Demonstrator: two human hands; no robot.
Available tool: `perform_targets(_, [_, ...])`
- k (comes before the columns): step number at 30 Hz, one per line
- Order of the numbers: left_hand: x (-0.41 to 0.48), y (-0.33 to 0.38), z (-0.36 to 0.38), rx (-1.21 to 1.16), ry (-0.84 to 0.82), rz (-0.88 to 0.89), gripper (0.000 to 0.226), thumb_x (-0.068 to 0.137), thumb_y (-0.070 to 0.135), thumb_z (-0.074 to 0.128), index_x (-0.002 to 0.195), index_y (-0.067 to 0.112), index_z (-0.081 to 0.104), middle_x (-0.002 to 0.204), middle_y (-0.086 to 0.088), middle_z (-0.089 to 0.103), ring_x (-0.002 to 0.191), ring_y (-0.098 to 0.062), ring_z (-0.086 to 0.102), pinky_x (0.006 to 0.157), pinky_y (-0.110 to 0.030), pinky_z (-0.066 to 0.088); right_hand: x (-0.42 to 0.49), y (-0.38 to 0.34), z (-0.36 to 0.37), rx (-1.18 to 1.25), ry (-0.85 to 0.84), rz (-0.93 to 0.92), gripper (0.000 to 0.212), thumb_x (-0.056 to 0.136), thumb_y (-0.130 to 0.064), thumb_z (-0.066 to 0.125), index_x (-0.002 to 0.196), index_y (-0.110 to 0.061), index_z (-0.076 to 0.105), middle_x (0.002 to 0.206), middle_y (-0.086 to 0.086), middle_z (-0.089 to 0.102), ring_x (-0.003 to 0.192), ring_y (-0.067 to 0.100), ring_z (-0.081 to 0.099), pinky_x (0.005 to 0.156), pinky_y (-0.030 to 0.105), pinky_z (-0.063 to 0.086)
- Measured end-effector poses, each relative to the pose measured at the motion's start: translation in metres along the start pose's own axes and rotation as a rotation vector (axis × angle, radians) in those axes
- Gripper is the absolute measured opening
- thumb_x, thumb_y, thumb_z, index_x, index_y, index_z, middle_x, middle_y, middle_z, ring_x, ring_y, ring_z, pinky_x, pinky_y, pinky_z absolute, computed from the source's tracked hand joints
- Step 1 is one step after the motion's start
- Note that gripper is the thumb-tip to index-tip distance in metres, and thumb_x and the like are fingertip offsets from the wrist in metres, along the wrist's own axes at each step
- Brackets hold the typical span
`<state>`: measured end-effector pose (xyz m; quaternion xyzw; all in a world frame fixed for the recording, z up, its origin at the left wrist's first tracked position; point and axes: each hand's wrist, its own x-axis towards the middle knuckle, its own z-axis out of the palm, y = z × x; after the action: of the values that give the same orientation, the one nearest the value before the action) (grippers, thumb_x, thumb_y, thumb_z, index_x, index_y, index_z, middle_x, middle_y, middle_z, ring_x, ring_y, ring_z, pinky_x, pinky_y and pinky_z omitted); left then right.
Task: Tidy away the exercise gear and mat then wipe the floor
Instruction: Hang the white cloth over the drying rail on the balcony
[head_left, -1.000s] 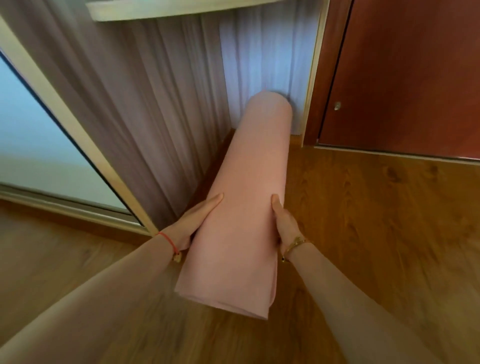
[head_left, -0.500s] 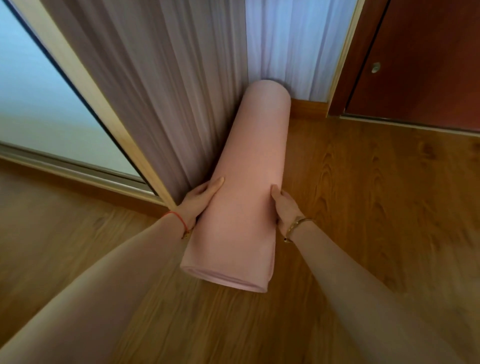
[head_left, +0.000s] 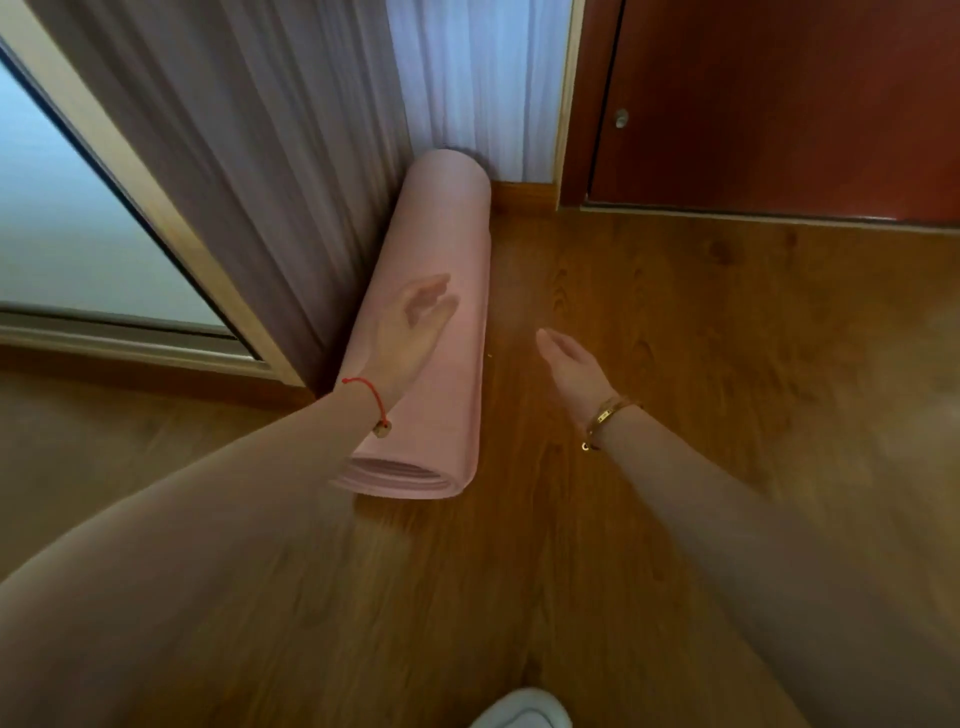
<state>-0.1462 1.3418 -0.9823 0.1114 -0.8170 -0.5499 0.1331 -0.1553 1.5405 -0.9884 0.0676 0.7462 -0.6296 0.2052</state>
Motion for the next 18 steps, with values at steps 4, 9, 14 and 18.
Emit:
perform_targets(4, [-0.046, 0.036, 0.052, 0.002, -0.202, 0.073, 0.029, 0.099, 0.025, 0.060, 0.128, 0.023, 0.064, 0.128, 0.008, 0.064, 0.121, -0.006, 0.057, 0.108, -0.026, 0.045, -0.055, 0.022, -0.061, -0.037, 0.068, -0.034, 0.049, 0.101, -0.041, 0.045, 0.147, -0.025, 0.041, 0.152, -0.001, 0.039, 0.139, 0.020, 0.039, 0.107, 0.036, 0.036])
perform_targets(9, [-0.122, 0.081, 0.112, -0.072, -0.511, 0.056, 0.034, 0.102, 0.031, 0.053, 0.134, 0.024, 0.062, 0.135, 0.008, 0.060, 0.127, -0.005, 0.052, 0.108, -0.026, 0.041, -0.127, 0.067, -0.136, -0.080, 0.158, -0.040, 0.049, 0.100, -0.045, 0.046, 0.145, -0.027, 0.043, 0.145, 0.001, 0.049, 0.132, 0.022, 0.048, 0.108, 0.046, 0.043])
perform_targets(14, [-0.201, 0.124, 0.163, -0.071, -0.770, -0.015, 0.028, 0.101, 0.034, 0.053, 0.128, 0.030, 0.062, 0.139, 0.002, 0.058, 0.131, -0.015, 0.052, 0.112, -0.039, 0.042, -0.205, 0.109, -0.197, -0.025, 0.281, 0.006, 0.047, 0.098, -0.047, 0.048, 0.140, -0.027, 0.048, 0.141, 0.000, 0.053, 0.128, 0.021, 0.050, 0.109, 0.047, 0.043])
perform_targets(18, [-0.260, 0.151, 0.186, -0.047, -0.902, -0.091, 0.030, 0.102, 0.027, 0.053, 0.130, 0.022, 0.061, 0.138, -0.003, 0.059, 0.127, -0.017, 0.055, 0.110, -0.041, 0.044, -0.271, 0.138, -0.227, 0.039, 0.359, 0.071, 0.044, 0.098, -0.045, 0.049, 0.137, -0.025, 0.051, 0.131, 0.001, 0.059, 0.119, 0.020, 0.056, 0.102, 0.044, 0.049])
